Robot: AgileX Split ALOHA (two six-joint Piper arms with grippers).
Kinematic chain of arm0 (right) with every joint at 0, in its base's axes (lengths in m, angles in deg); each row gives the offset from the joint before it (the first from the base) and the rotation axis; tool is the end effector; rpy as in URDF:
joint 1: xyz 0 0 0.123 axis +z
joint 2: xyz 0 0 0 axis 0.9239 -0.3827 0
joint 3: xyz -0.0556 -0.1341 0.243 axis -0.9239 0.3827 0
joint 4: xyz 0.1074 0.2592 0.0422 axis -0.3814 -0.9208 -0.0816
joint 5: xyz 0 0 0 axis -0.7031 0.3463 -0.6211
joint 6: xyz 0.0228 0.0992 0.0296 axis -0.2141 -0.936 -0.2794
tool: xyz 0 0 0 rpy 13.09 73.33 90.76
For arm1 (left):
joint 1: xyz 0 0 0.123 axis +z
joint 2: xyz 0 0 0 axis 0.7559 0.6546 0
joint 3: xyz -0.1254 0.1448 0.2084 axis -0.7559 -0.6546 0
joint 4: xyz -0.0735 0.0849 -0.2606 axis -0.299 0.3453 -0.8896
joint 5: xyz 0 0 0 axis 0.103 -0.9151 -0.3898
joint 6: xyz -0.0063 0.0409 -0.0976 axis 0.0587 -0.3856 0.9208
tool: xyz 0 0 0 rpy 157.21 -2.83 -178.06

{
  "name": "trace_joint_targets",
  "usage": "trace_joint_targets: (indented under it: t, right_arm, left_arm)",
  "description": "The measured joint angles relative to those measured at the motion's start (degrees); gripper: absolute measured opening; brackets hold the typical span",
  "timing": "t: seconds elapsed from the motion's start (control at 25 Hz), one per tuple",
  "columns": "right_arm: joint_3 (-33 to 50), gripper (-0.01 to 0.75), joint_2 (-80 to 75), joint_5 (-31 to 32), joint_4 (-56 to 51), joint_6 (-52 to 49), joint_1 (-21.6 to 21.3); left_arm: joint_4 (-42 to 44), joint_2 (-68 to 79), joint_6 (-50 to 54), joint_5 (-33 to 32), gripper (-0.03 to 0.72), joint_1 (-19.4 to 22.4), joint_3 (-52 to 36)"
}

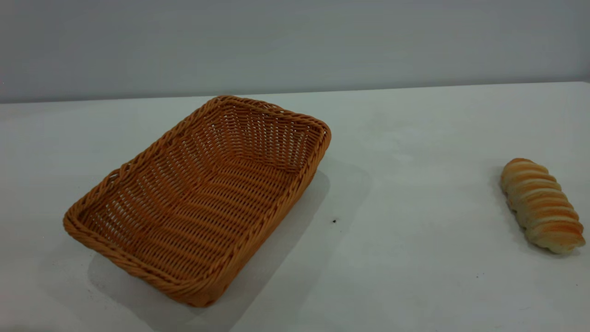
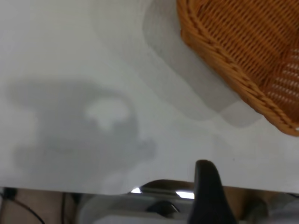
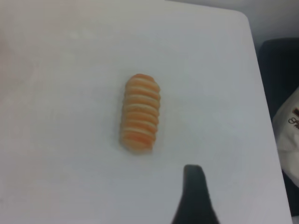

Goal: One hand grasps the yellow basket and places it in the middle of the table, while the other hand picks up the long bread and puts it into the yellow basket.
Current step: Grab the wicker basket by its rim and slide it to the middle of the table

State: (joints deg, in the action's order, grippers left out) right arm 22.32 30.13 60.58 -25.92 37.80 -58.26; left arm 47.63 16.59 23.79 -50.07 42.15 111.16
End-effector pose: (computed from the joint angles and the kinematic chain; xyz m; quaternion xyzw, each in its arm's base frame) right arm 0.1142 0.0017 0.2840 -0.0519 0.8732 -0.0405 0.4829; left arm 0.1974 -0.0360 0.1968 -0.1558 0.9473 -0.1326 0.2465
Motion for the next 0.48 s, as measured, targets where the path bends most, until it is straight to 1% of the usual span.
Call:
trace_joint_targets:
  t: [0.28,0.48]
  right_arm:
    - [0.0,0.592,-1.9,-2.9,-0.4,-0.1,0.0]
    - [0.0,0.592,-2.0,-3.9,-2.0,-0.1,0.5]
  left_arm:
    - [-8.0,14.0,0.2,7.4,0.513,0.0,0.0]
    - [-10.7,21.0,0.2,11.8,0.513,0.0,0.1]
